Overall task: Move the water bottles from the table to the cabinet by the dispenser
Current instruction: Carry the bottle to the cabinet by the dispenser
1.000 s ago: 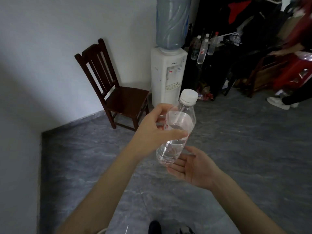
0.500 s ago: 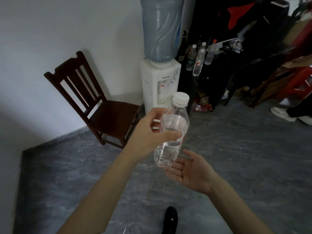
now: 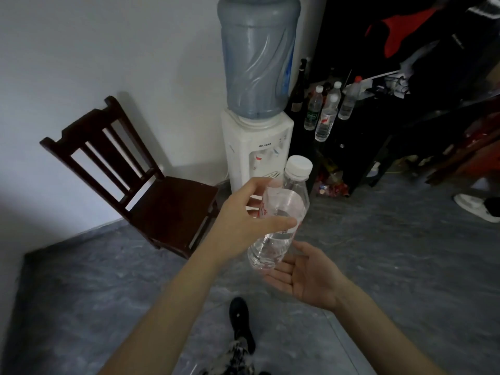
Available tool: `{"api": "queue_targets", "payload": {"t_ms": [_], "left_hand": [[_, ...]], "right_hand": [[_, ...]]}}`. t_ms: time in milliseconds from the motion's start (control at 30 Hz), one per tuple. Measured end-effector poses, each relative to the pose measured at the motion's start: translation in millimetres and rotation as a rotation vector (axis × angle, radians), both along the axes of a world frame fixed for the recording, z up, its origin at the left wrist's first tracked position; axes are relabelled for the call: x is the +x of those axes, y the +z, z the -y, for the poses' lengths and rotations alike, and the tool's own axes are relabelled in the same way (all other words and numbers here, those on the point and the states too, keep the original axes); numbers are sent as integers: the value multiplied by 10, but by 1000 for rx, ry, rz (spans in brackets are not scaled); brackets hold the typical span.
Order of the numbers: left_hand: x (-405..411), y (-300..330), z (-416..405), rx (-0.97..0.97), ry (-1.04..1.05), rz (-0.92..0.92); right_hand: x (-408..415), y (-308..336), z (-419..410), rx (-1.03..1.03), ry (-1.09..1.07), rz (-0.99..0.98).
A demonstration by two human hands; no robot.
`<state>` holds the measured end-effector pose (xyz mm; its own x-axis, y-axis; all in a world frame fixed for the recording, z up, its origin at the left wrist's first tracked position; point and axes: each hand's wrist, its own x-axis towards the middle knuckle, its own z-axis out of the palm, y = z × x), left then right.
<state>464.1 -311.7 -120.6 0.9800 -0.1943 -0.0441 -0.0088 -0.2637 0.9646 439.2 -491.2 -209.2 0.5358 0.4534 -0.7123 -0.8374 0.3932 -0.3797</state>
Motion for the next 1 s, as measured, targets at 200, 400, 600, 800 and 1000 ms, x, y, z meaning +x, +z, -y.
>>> {"api": "queue_targets", "payload": {"t_ms": [200, 400, 600, 800, 1000], "left_hand": [[871, -43, -25, -22, -19, 4], [1940, 22, -34, -31, -78, -28], [2819, 41, 50, -44, -135, -8], [3385, -66, 184, -11, -213, -30], [3954, -219, 490, 8, -238, -64]], "right_hand": [[859, -76, 7, -6, -25, -12], [1848, -5, -58, 7, -85, -26], [2590, 67, -74, -1, -149, -21], [3077, -37, 54, 22, -204, -65], [3578, -240, 331, 50, -221, -96]]}}
